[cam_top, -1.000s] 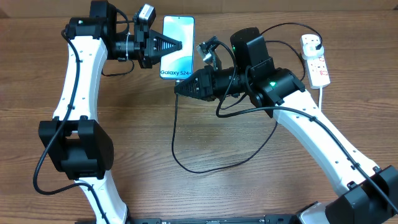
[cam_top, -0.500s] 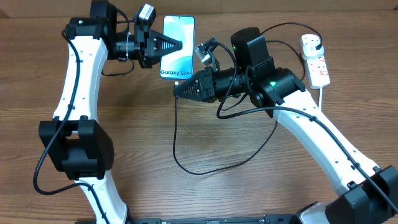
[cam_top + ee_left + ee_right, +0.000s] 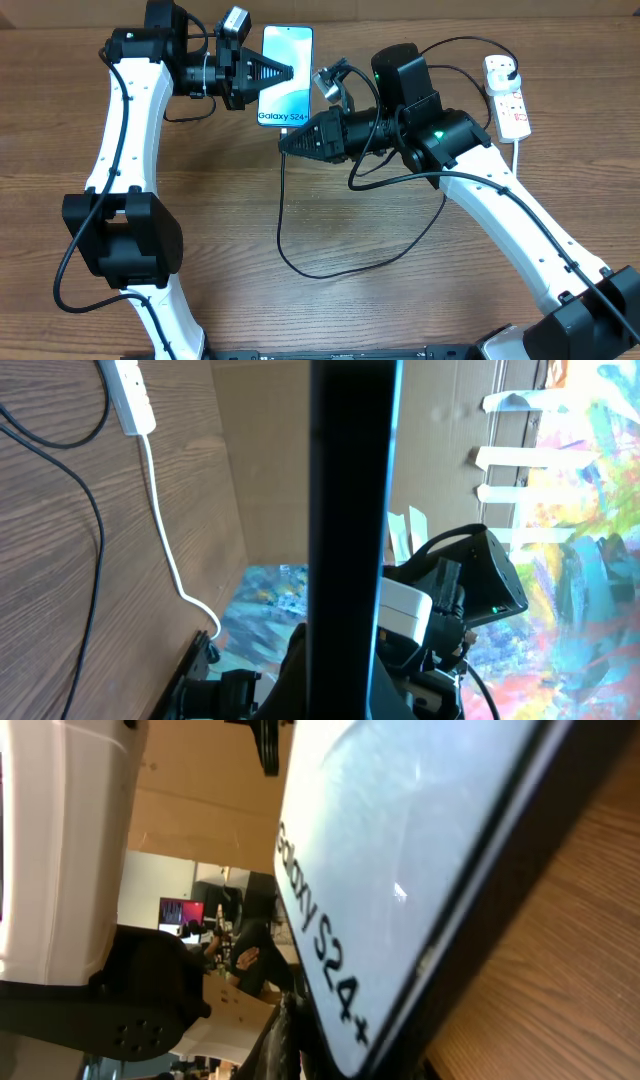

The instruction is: Plug charger to phone and switch on socket

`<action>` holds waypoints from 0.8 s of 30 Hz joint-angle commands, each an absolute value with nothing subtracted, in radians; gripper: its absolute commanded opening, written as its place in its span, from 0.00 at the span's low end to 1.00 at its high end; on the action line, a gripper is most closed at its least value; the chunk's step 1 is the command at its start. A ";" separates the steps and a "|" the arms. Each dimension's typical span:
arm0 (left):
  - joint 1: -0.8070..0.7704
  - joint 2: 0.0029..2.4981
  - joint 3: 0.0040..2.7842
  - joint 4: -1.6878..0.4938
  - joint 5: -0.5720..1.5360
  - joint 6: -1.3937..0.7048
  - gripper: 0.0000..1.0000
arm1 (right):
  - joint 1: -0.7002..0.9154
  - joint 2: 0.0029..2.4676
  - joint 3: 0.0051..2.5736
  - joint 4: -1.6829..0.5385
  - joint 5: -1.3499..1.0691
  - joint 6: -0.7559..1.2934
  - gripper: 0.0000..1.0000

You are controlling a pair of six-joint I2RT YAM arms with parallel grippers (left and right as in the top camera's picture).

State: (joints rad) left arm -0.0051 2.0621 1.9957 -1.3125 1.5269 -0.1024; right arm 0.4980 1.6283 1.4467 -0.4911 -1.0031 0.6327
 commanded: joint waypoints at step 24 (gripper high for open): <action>-0.014 2.042 1.998 -1.308 1.581 -0.111 0.04 | 0.498 1.653 1.441 -0.476 -0.988 0.660 0.04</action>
